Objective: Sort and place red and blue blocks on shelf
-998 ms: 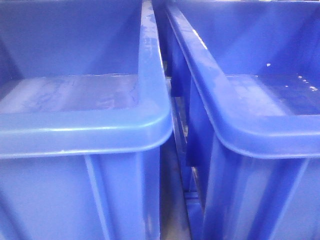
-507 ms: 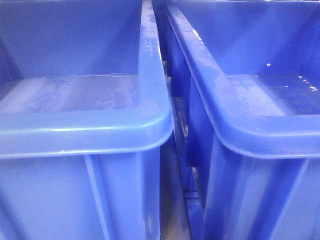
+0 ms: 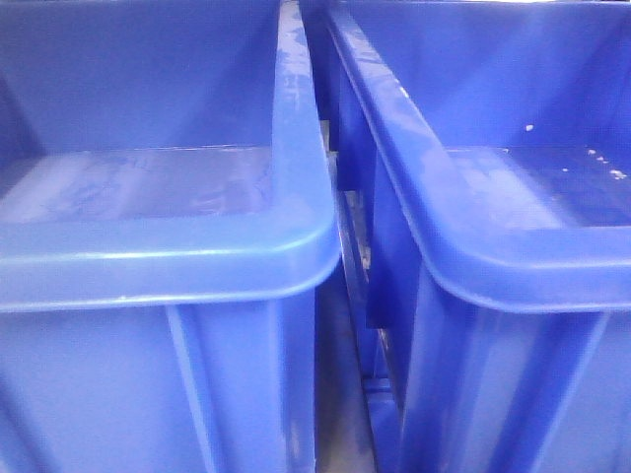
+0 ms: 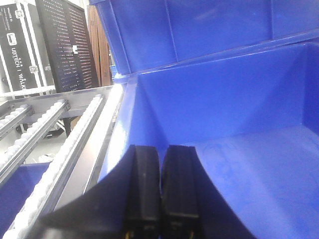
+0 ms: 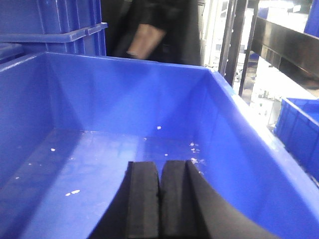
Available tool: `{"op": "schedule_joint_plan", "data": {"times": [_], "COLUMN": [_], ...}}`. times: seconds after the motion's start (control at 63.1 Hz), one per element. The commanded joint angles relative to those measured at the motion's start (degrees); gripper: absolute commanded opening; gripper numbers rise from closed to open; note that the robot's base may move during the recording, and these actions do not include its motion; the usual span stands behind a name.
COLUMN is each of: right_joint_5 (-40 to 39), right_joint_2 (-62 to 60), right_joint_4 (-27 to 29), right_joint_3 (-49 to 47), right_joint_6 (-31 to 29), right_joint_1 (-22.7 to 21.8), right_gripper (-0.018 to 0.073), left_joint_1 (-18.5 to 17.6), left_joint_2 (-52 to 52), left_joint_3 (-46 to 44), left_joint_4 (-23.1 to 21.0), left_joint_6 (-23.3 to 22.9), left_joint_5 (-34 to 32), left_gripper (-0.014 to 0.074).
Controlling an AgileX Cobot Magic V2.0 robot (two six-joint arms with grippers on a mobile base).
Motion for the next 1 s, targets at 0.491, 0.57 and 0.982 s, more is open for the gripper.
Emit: {"op": "schedule_joint_plan", "data": {"times": [0.491,0.57,0.982], "right_joint_5": [-2.5,-2.5,-0.5], "right_joint_2": [-1.0,-1.0,-1.0], "right_joint_4": [4.9,4.9,4.6], "right_joint_3": [0.3,0.3,0.3], "right_joint_6": [-0.3,-0.3,-0.3], "right_joint_1": [0.0,0.0,0.0], "right_gripper": [0.0052,0.0052,0.0052], "left_joint_1": [0.0,0.0,0.0], "left_joint_2": [-1.0,-1.0,-1.0], "left_joint_3": [2.3,2.3,2.3], "left_joint_4": [-0.5,-0.5,-0.5], "left_joint_6": [-0.1,-0.1,-0.1], "left_joint_5": [-1.0,-1.0,-1.0], "left_gripper": [0.0084,0.0084,0.0084]}}
